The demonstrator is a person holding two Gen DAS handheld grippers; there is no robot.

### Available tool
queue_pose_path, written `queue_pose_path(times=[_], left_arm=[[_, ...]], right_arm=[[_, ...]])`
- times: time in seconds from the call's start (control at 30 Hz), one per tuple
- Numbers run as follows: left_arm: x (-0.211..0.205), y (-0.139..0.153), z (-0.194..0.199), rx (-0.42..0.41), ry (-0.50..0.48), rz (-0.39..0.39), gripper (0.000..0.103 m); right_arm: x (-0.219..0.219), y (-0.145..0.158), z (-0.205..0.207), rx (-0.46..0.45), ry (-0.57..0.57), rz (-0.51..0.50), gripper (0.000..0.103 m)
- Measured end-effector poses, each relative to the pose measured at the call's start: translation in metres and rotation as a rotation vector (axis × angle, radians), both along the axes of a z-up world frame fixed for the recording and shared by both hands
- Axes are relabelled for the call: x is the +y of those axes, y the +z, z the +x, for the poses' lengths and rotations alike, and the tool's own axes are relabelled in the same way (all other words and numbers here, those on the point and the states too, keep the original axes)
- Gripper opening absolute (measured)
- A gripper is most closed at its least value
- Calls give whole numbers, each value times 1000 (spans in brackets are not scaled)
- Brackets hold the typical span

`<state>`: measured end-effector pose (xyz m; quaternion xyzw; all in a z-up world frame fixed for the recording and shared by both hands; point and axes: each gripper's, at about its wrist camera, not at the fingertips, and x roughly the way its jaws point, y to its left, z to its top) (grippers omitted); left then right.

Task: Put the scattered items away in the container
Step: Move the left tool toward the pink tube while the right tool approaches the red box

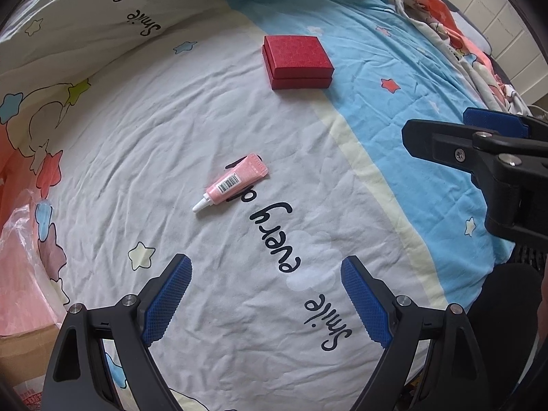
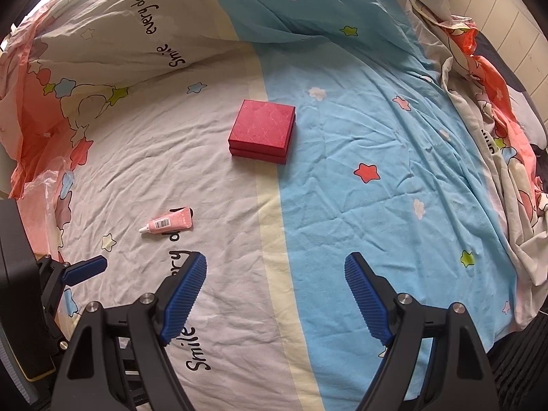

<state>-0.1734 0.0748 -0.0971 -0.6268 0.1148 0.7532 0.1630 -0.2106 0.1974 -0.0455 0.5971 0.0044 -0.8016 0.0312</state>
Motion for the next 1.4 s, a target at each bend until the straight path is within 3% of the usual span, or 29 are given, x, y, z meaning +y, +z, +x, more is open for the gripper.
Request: queue_pose_path(times=[0.63,1.4], left_arm=[[-5,-31,-33,-6,-26,-10,91],[-20,-50,-76,26,27,11,91]], right_arm=[[-20,-26,-46,14,41,3,80],[-24,-44,-81,19,80,15,80]])
